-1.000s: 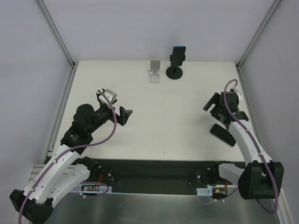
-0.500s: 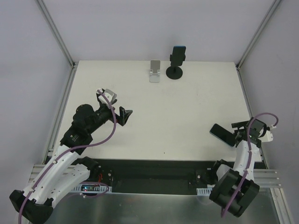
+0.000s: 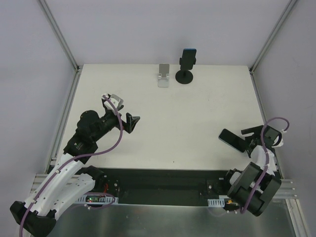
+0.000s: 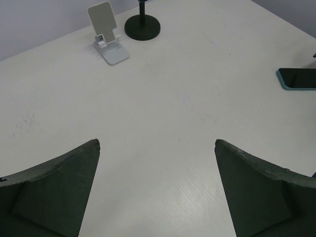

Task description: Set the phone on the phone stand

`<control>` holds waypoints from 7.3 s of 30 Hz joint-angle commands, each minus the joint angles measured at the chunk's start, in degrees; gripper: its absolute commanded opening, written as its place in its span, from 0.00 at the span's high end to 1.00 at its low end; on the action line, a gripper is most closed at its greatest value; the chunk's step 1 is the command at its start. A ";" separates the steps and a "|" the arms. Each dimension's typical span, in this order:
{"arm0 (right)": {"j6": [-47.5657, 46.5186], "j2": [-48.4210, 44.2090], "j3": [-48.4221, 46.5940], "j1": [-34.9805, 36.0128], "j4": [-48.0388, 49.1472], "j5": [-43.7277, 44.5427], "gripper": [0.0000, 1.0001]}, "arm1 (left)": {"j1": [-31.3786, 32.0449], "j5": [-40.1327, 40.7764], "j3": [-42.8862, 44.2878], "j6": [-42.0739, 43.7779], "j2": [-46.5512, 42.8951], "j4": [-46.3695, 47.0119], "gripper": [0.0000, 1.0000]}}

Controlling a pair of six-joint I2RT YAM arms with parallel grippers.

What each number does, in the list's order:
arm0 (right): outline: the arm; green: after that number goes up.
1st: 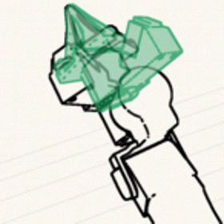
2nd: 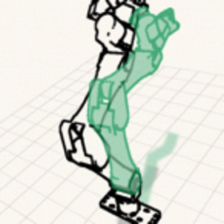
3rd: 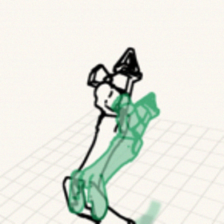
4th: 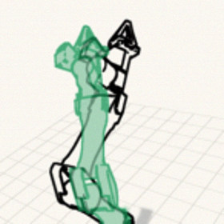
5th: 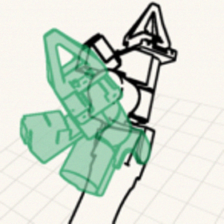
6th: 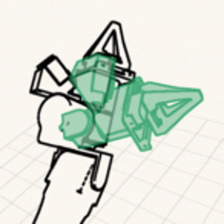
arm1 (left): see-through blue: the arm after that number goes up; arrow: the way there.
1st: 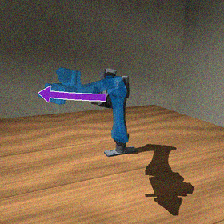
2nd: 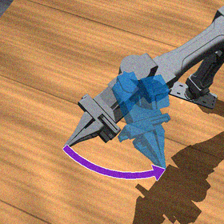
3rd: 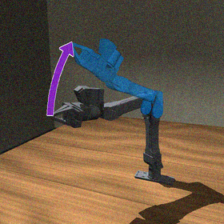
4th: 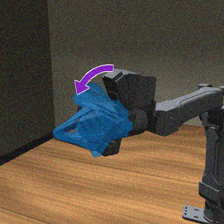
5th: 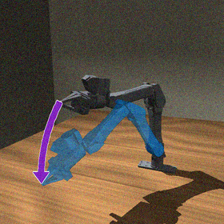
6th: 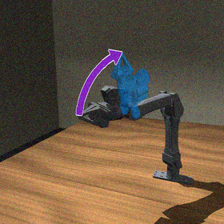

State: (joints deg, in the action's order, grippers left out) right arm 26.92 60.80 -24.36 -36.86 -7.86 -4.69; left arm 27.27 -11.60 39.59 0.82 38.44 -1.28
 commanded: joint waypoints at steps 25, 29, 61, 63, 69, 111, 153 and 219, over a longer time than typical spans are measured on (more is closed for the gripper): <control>-13.46 -6.05 -8.31 32.99 -9.01 -8.77 0.04 | -0.55 -1.06 1.54 -0.03 -0.55 1.46 0.01; -20.22 4.29 -19.03 33.17 -16.21 -6.31 0.04 | -0.55 -0.80 1.45 0.15 -0.91 0.31 0.01; -44.67 46.69 -51.93 40.46 -43.12 7.41 0.04 | -0.46 -4.75 1.89 -0.38 0.50 0.22 0.02; -44.67 47.22 -51.67 40.73 -42.77 6.54 0.04 | -0.46 -4.66 1.98 -0.29 0.59 0.22 0.02; -44.50 48.98 -52.10 42.22 -42.68 6.18 0.02 | -0.55 -4.40 1.89 -0.21 -0.03 0.22 0.02; -30.18 31.95 -41.12 54.26 -24.41 12.33 0.99 | -0.46 -3.17 1.98 -0.64 1.55 0.14 0.02; -34.38 82.38 -110.38 71.76 15.68 38.88 0.99 | -0.46 -1.68 1.71 -0.12 3.75 -0.04 0.03; -32.01 90.38 -117.23 71.23 16.30 39.49 0.51 | -0.46 -2.47 1.71 -0.03 5.07 -0.13 0.03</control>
State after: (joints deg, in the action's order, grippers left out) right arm -6.04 151.85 -138.65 33.65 5.21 32.91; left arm 27.27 -13.02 39.62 0.82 43.40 -2.50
